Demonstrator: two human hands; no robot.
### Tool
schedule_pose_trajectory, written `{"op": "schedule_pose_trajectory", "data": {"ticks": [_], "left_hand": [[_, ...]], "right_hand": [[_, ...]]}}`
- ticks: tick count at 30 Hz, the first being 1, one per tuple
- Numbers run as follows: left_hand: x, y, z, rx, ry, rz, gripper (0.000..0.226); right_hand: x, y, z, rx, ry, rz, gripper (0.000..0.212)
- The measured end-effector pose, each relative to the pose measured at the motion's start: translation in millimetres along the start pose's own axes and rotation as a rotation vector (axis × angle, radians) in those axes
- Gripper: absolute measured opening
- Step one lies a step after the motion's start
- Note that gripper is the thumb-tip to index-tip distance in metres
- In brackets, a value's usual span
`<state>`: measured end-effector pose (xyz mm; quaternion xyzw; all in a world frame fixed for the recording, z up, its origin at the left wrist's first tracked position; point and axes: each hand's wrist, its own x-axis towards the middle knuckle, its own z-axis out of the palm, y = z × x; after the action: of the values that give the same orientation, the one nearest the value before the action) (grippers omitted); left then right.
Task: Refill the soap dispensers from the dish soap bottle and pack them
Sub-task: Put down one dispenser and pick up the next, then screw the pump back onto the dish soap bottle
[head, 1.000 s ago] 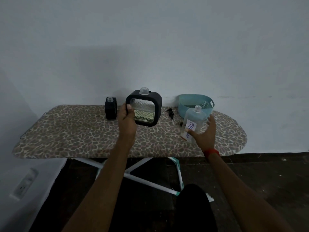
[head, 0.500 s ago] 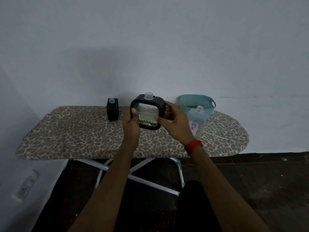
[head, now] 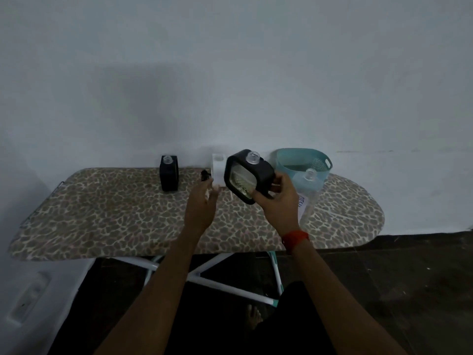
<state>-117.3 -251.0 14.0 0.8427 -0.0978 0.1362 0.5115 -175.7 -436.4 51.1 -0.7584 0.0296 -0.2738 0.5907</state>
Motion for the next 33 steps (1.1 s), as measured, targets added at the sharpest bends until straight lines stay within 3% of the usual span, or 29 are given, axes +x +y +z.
{"op": "schedule_pose_trajectory", "data": {"ticks": [2, 5, 9, 16, 25, 29, 33], "left_hand": [[6, -36, 14, 0.257, -0.033, -0.080, 0.054], [12, -83, 33, 0.505, -0.243, -0.199, 0.079], [8, -99, 49, 0.677, -0.312, -0.163, 0.088], [6, -108, 55, 0.689, -0.249, -0.152, 0.105], [9, -111, 59, 0.736, -0.245, -0.164, 0.097], [8, -113, 58, 0.724, -0.227, -0.155, 0.100], [9, -110, 56, 0.635, -0.202, -0.146, 0.096]], "right_hand": [[8, 11, 6, -0.027, 0.040, 0.032, 0.049], [24, 30, 19, -0.104, 0.100, 0.058, 0.049], [46, 59, 45, -0.140, 0.134, 0.115, 0.048], [87, 105, 82, -0.180, 0.193, 0.219, 0.047], [99, 147, 99, -0.207, 0.148, 0.258, 0.053], [92, 140, 97, -0.170, 0.154, 0.258, 0.041], [52, 122, 88, -0.127, 0.200, 0.268, 0.055]]}}
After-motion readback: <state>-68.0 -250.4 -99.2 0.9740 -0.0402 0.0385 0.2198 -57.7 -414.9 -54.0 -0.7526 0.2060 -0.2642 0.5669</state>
